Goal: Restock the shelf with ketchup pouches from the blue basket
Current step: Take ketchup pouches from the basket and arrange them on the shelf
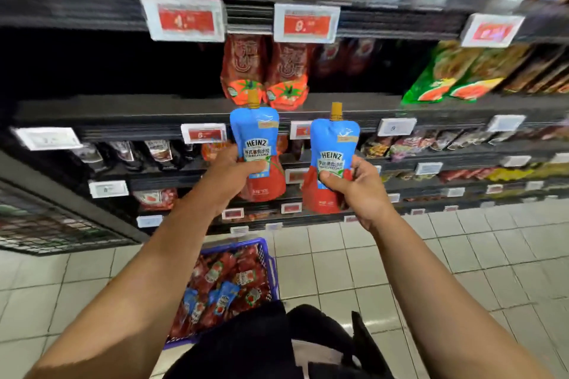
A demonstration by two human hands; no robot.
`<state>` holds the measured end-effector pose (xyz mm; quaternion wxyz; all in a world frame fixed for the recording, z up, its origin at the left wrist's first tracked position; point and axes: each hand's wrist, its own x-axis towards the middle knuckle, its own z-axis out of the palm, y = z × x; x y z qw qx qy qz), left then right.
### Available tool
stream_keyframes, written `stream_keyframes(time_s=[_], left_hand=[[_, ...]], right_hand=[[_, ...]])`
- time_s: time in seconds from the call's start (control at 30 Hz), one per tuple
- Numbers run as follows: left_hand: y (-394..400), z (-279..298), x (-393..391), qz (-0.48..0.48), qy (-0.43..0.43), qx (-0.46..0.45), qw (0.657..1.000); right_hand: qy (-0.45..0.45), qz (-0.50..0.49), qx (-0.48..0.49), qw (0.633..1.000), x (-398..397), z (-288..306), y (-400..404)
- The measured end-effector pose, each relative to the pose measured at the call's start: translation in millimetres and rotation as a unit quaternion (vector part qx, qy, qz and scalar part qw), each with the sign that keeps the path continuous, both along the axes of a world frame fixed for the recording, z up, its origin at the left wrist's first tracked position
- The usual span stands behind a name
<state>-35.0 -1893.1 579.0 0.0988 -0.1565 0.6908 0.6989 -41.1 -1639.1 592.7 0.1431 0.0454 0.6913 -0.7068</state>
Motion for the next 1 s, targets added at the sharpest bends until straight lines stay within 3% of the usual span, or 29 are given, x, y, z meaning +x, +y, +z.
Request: stream_keyframes(time_s=[0.2,0.4,0.63,0.9,1.0], left_hand=[[30,13,-27,-0.055,0.001,-0.066,0.996],[90,33,-71,-0.082,0.081,-0.109,0.987],[141,48,-139,0.004,0.119,-0.153,0.981],[151,60,-175,0.116,0.047,-0.224,0.966],[153,60,-185,0.154,0.009,-0.270,0.950]], right_hand=[[0.026,-0.006,0.004,1.000,-32,16,33],[0.045,-0.014,0.026,0.999,-93,23,80],[0.084,0.002,0.018,0.996,-170,36,117],[0.080,-0.031,0.108,0.990,-217,39,116],[0.065,-0.047,0.099,0.992,-230,41,111]])
